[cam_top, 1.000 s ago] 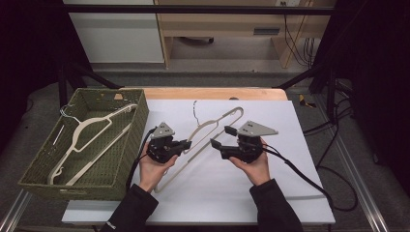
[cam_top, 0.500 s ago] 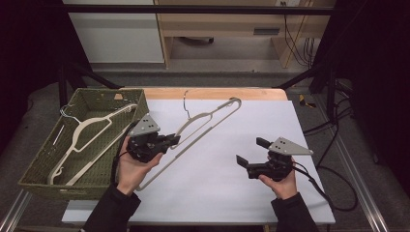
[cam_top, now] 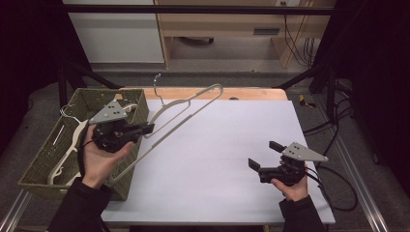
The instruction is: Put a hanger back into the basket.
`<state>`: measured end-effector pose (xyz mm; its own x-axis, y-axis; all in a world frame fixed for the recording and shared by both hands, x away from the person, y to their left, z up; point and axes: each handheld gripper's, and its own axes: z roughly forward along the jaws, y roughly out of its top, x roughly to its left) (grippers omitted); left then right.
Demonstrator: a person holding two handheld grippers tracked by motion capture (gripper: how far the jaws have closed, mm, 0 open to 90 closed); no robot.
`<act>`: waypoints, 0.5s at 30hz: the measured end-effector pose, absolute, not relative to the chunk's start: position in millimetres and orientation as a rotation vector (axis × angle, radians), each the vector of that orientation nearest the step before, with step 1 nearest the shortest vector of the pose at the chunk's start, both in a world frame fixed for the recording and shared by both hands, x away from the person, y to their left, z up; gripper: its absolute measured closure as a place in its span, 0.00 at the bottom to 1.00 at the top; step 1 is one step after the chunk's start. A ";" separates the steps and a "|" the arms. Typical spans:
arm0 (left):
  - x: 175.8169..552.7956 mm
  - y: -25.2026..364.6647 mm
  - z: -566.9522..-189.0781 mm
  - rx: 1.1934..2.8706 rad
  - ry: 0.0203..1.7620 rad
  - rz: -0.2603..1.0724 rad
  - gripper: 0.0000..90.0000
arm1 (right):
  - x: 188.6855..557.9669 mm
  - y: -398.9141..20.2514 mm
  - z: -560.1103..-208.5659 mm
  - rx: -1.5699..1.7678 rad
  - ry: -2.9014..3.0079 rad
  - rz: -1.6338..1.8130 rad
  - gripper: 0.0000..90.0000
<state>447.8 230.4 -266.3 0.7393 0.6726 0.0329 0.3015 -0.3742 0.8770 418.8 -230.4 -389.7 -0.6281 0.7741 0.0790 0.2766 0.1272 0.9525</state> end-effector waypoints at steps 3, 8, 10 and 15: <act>447.9 244.2 -262.0 1.953 0.760 0.500 0.97 | 417.0 -233.7 -389.8 1.025 1.969 1.507 0.02; 449.0 269.4 -259.4 1.954 0.805 0.536 0.97 | 415.7 -236.7 -391.2 1.029 1.964 1.501 0.02; 450.2 280.3 -258.9 1.950 0.823 0.544 0.97 | 415.8 -237.1 -391.7 1.030 1.966 1.501 0.02; 457.0 306.6 -258.5 1.938 0.861 0.559 0.97 | 415.6 -236.6 -392.7 1.038 1.977 1.491 0.02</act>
<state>457.0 306.6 -258.5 0.6534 0.7561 0.0376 0.3420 -0.3392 0.8763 415.6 -236.6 -392.7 -0.6136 0.7853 0.0827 0.2954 0.1311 0.9463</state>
